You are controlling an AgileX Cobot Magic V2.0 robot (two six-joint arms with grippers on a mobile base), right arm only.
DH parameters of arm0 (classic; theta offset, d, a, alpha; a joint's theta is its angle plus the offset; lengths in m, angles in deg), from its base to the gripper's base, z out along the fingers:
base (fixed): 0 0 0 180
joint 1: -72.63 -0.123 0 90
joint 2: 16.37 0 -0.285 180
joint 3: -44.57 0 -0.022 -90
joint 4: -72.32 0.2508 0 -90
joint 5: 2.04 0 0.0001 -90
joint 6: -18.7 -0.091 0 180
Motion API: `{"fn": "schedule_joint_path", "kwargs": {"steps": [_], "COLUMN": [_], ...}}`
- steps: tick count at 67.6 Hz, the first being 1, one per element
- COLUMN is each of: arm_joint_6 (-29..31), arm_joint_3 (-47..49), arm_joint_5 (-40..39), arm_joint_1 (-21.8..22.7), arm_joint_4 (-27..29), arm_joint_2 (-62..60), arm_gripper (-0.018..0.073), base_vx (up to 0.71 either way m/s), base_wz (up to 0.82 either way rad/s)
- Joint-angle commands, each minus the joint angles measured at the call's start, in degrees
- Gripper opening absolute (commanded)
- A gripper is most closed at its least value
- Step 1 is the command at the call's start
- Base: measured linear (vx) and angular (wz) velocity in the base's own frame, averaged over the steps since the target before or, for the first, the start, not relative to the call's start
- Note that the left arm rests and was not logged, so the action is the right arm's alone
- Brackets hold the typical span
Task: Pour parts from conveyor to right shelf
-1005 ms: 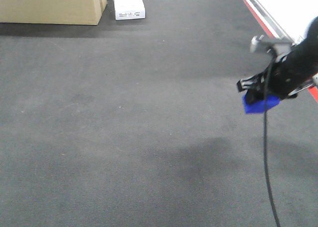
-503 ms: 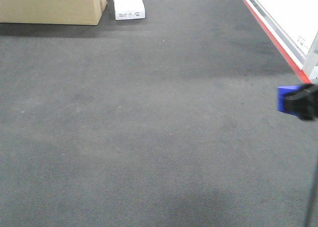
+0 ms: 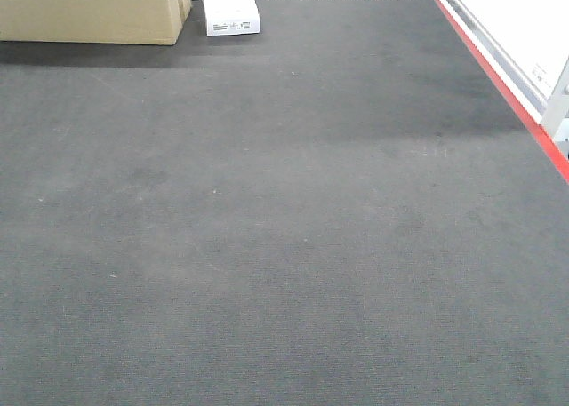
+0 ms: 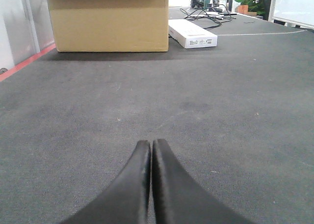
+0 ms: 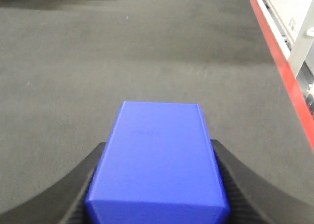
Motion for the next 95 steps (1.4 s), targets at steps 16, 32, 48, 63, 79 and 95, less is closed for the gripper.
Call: {"fn": "schedule_joint_path", "kwargs": {"steps": [16, 32, 48, 63, 79, 95], "arm_joint_6": [0.55, 0.55, 0.55, 0.55, 0.55, 0.55], "arm_joint_3": [-5.44, -7.08, -7.08, -7.08, -7.08, -7.08], "arm_joint_5": [-2.88, -1.86, -0.82, -0.82, -0.82, -0.83], "arm_joint_1": [0.33, 0.33, 0.33, 0.33, 0.33, 0.33], "arm_joint_4": [-0.24, -0.3, -0.24, -0.24, -0.24, -0.19], "arm_joint_2": [-9.84, -11.74, -11.74, -11.74, -11.74, -11.74], "arm_gripper": [-0.0007, -0.0007, -0.0006, -0.0006, -0.0006, -0.0006], "base_vx": [0.0, 0.0, 0.0, 0.0, 0.0, 0.0], "base_wz": [0.0, 0.0, 0.0, 0.0, 0.0, 0.0]}}
